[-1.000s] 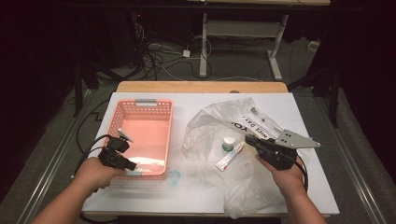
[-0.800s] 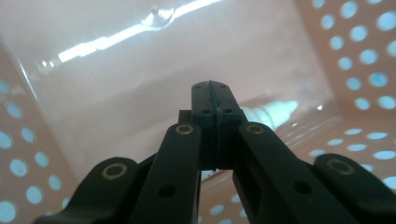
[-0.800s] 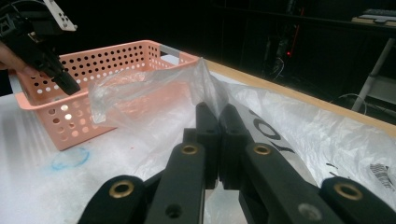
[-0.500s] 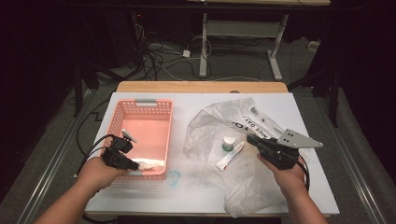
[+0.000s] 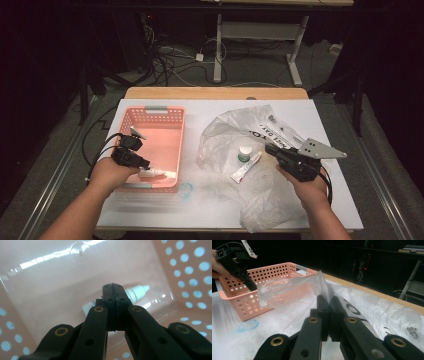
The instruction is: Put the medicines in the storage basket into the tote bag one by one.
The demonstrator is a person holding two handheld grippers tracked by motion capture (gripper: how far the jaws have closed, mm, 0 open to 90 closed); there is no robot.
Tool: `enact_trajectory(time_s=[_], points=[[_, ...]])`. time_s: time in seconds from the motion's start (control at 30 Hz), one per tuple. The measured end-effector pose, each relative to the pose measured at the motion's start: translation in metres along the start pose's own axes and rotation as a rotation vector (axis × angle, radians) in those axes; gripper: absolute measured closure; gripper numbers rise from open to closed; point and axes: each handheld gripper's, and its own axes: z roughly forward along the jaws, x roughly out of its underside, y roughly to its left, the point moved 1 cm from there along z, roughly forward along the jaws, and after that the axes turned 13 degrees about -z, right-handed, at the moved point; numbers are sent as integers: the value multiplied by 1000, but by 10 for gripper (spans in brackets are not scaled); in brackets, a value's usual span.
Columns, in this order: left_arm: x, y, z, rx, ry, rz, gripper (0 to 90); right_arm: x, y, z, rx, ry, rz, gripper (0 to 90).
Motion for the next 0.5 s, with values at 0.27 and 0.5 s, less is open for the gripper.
enact_trajectory(time_s=[0.27,0.5], points=[[12,-7,0,12,127,75,877,0,2,2,-5,5,-1,899],[3,-7,7,-23,79,70,876,0,1,2,-5,2,0,899]])
